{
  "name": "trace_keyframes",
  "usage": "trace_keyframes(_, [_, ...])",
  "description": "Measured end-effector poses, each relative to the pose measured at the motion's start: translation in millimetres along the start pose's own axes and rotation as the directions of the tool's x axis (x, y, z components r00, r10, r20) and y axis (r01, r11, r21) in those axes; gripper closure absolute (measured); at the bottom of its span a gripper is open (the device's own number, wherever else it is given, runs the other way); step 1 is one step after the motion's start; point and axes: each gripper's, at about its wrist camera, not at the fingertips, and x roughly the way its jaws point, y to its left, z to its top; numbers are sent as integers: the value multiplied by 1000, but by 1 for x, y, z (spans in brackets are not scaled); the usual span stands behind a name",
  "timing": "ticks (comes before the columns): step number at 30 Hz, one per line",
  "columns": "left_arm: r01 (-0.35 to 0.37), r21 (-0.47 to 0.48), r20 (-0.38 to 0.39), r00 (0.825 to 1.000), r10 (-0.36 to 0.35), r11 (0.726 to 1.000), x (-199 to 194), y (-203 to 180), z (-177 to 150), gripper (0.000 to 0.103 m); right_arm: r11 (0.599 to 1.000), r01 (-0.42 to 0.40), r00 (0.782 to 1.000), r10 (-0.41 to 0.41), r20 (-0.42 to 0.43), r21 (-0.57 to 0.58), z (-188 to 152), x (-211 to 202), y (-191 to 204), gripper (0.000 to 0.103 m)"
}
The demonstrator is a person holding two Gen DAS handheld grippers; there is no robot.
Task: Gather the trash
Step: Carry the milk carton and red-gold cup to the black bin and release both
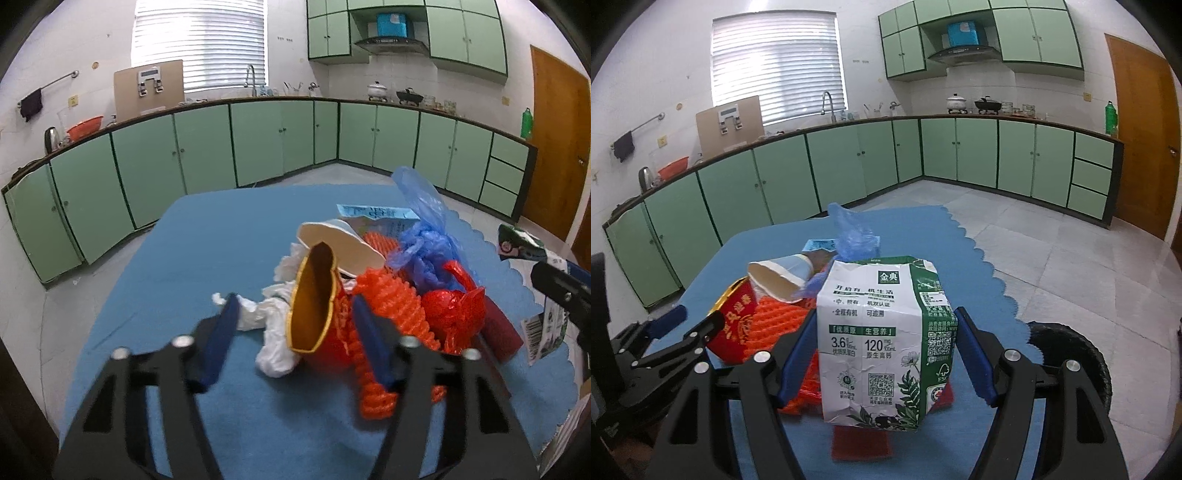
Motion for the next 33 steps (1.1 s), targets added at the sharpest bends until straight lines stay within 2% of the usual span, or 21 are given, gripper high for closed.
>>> trace_keyframes(1, [15,-2,-7,1000,-15,1000,2,-2,-1,65,1000,2,1000,-2,-2,4,0,0,-2,32])
trace_keyframes(2, [28,-5,-11,1000,-28,1000,3,-3,0,76,1000,4,1000,-4,-4,8,0,0,-3,32])
trace_keyframes(3, [29,-7,-12,999,-29,1000,3,-3,-1,78,1000,6,1000,-6,-5,11,-1,0,-5,32])
trace_keyframes(12, [-1,-19,62,998,3,1000,-27,0,9,85,1000,11,1000,-11,11,26,2,-3,-13,32])
trace_keyframes(21, [0,-42,172,985,7,999,-68,1,36,86,999,8,998,-10,54,35,11,-18,-20,32])
trace_keyframes(28, [86,30,214,973,-91,996,-81,-45,50,86,996,67,994,-71,81,49,15,-33,-48,32])
trace_keyframes(33, [201,86,198,956,-215,976,-70,-103,55,86,979,180,978,-189,90,95,15,-50,-100,32])
